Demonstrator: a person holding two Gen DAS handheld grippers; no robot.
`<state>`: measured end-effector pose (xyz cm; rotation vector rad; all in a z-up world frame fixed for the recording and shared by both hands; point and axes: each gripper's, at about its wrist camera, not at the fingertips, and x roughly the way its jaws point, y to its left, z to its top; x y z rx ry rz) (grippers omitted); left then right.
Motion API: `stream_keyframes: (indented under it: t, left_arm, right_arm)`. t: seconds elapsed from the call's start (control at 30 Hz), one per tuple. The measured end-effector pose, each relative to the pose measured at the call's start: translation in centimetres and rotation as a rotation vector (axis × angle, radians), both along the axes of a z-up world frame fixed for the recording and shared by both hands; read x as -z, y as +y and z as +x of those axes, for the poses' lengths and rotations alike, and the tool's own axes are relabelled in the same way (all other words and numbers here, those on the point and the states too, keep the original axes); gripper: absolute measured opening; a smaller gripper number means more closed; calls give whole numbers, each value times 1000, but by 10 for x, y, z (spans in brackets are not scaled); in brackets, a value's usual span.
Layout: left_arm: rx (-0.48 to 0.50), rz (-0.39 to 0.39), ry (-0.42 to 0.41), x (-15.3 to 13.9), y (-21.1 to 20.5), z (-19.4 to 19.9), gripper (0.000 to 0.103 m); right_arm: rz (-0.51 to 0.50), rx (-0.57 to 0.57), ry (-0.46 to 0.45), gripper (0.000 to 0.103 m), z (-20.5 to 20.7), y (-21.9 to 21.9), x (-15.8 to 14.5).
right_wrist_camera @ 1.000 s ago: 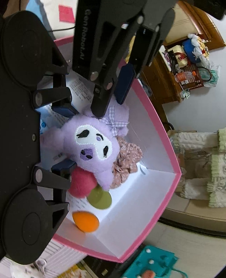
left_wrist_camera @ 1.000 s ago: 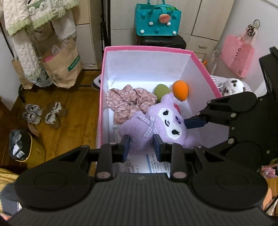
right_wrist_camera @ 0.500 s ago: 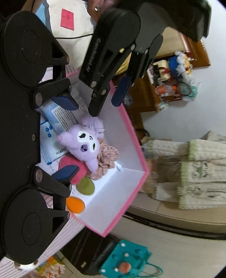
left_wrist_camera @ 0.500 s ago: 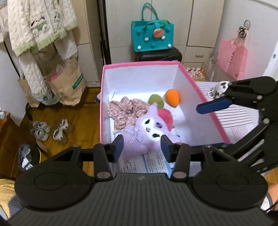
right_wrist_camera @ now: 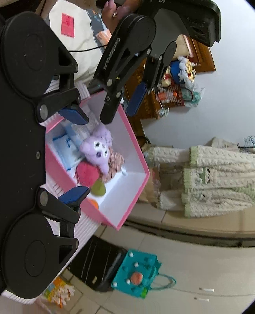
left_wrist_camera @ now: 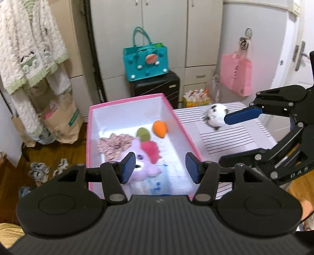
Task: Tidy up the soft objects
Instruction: 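Move both open tools to the white-and-brown plush toy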
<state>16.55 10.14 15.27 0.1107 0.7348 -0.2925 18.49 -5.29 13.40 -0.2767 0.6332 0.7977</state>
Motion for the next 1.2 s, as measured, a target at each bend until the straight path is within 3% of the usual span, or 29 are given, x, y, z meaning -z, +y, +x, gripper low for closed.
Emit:
stream_keyframes:
  t: [0.33,0.6,0.73,1.03,1.2]
  left_arm:
    - [55,-18,-20,-5,-32,-3,57]
    - [99,-115,-17,2,-66,14,58]
    - [108,-127,-29,6,-88,24,58]
    - [57,-108,-92,22,-131,58,61]
    - [31,-134,-56,37,-151,84,61]
  right_arm:
    - [-16,75,-68,75,-25,-47,-13]
    - [-1,120,-83,76,-28,-76,-8]
    - [9,148,-78,77,-24,-97,-5]
    - [77,222,14,78,11,-149,17]
    - [107,222,64,78,35,-168,38]
